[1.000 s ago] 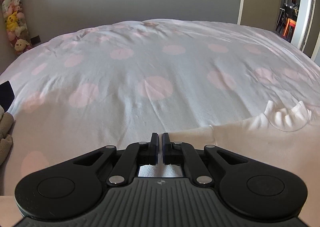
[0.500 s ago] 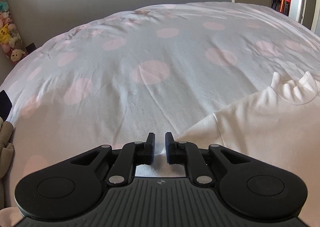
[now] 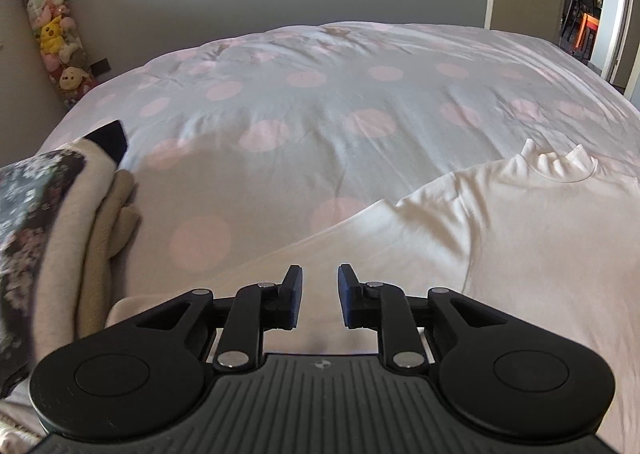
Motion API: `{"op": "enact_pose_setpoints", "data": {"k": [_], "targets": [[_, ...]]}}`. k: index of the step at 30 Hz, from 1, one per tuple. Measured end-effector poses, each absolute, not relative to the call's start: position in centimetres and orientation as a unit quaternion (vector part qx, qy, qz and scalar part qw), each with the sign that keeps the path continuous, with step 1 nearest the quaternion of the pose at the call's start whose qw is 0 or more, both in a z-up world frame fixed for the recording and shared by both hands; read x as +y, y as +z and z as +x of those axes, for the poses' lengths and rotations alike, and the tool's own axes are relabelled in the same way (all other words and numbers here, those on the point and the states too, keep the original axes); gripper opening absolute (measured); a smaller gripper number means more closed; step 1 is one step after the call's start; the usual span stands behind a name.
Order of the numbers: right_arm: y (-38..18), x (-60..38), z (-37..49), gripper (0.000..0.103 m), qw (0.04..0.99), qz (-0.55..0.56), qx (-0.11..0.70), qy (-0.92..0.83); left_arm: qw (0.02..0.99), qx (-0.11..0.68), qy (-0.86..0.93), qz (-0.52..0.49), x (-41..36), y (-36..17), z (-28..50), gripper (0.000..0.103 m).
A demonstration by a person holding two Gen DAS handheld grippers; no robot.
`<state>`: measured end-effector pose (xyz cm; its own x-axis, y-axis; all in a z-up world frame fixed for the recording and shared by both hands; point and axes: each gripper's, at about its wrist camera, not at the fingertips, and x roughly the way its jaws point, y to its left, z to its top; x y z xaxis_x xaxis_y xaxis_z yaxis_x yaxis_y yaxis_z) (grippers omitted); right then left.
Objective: Fold clothes
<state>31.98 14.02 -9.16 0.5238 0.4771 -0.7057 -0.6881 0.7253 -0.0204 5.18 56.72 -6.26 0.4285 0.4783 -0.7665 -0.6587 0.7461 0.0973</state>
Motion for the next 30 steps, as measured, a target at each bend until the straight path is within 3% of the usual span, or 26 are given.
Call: {"op": "enact_pose_setpoints", "data": {"k": [5,10,13,16,30], "targets": [[-10.6,12.4,24.3,0.042,0.851,-0.13,0.375,0.344,0.82,0.414,0.376,-0.123,56.6,-4.2,-1.7,0.028],[-12.5,12.5,20.0,0.043,0.838,-0.065,0.413,0.352,0.809,0.428,0.376,-0.144,55.7,-5.0,-6.4,0.028],[-12.7,13.7,18.6,0.043,0.834,-0.079,0.398,0.374,0.802,0.439,0.372,-0.165,54.9,-6.6,-7.9,0.032],[-13.2,14.5,17.9,0.043,0.84,-0.101,0.369,0.384,0.793,0.448,0.369,-0.183,54.3,-8.9,-8.2,0.041],[-15.1,14.4,19.6,0.045,0.84,-0.082,0.368,0.391,0.717,0.397,0.501,-0.278,57.1,-13.4,-13.1,0.046]]}}
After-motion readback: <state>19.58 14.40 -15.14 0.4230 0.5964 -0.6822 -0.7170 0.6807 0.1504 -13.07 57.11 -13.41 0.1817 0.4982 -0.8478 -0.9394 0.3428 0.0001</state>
